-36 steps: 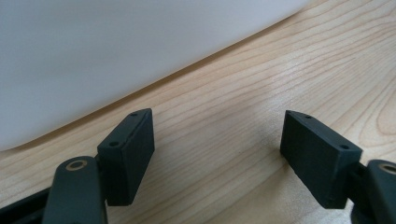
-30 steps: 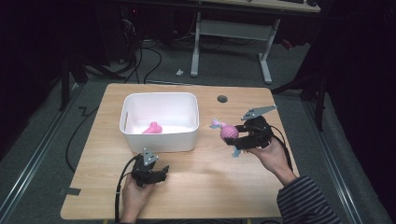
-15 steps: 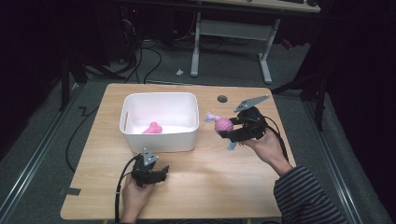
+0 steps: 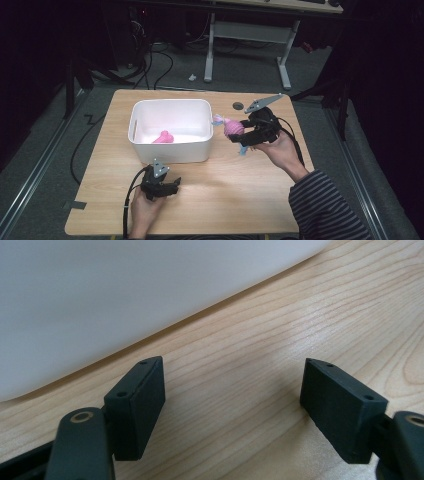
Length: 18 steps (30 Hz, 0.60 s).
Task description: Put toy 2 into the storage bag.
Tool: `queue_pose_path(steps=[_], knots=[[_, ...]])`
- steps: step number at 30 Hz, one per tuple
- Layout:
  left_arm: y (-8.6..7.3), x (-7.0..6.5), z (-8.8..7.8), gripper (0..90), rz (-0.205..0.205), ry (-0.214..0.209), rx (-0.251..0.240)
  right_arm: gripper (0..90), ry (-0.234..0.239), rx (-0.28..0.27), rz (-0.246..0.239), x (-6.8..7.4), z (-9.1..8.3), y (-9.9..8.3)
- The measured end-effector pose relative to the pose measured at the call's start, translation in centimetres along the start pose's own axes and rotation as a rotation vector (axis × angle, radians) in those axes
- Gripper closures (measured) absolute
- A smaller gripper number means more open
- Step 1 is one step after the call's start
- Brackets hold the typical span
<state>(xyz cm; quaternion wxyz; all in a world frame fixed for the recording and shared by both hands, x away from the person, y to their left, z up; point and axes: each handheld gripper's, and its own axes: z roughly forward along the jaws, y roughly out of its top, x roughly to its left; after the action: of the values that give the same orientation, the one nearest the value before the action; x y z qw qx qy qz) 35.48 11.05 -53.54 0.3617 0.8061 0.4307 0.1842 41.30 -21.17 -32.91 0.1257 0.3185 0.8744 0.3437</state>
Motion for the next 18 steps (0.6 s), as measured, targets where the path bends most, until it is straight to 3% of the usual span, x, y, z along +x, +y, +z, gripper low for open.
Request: queue_pose_path(steps=[18], knots=[[0.0, 0.0, 0.0, 26.4, 0.001, -0.001, 0.001, 35.2, 0.000, 0.004, -0.037, 0.3, 0.7, 3.3]])
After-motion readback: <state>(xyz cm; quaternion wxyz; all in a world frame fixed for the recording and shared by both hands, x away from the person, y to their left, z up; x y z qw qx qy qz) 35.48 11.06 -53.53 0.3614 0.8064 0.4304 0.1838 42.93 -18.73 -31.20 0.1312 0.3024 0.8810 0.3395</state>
